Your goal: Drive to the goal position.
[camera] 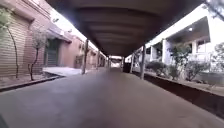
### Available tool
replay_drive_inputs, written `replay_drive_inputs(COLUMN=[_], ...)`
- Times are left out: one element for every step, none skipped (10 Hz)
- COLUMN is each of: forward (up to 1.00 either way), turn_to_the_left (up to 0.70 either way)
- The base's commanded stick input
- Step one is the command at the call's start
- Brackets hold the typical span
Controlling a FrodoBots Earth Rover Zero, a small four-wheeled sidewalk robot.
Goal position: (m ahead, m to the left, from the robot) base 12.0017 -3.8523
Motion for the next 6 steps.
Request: replay_drive_inputs(forward=[0.7,0.7,0.7,0.7,0.7,0.7], turn_to_the_left=[0.0,0.0,0.0,0.0,0.0,0.0])
